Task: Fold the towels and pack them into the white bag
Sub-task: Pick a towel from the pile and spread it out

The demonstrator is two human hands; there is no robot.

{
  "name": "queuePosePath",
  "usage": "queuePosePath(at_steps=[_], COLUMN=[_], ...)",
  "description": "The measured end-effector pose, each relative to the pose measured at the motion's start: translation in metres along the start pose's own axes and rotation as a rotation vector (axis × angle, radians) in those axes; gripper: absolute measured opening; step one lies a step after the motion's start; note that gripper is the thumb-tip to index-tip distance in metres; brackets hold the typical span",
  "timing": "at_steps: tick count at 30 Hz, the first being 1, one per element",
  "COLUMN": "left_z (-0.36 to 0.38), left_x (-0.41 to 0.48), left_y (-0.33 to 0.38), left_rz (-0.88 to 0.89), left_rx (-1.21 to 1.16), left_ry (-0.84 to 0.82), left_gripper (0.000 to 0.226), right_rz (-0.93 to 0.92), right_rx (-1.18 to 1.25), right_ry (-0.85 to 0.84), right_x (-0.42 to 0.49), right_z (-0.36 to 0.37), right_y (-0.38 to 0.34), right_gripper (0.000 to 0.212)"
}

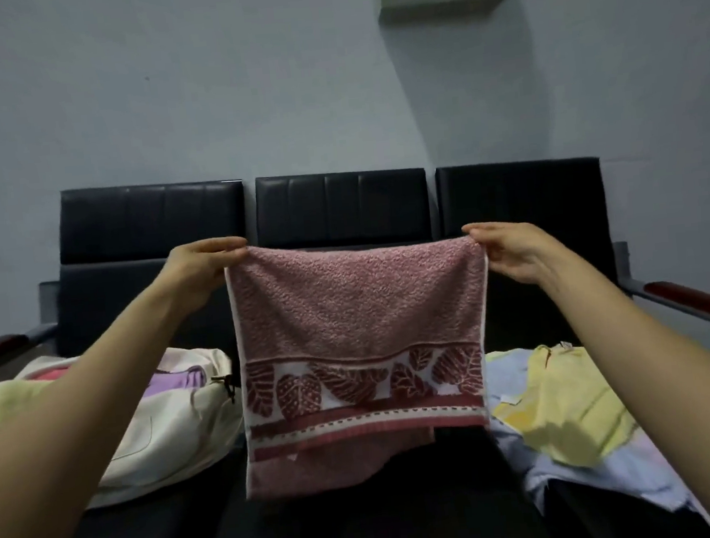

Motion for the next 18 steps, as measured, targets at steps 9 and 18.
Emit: queuePosePath(at_steps=[9,18], left_z=[0.002,0.008], left_x=[-0.007,-0.004], left_y=[-0.011,-0.008], left_rz=[-0.454,-0.379], left_rx=[-0.252,-0.235], left_ry=[-0.201,-0.047], left_gripper=[0.044,0.017], right_rz=[0.321,0.334], right_rx=[0.277,0.481], right_ry=[-0.203,0.005], right_x=[-0.022,-0.028], right_z=[-0.001,0.005], right_y=[0.023,0.024], right_gripper=[0.051,0.026])
Point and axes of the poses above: each hand's wrist, its own x-axis towards the middle knuckle, its own z-axis out of the palm, y = z × x, the point moved 2 cm from there along x, towards the middle knuckle, and after that the axes turned 6 degrees about y, right-handed, at the moved point
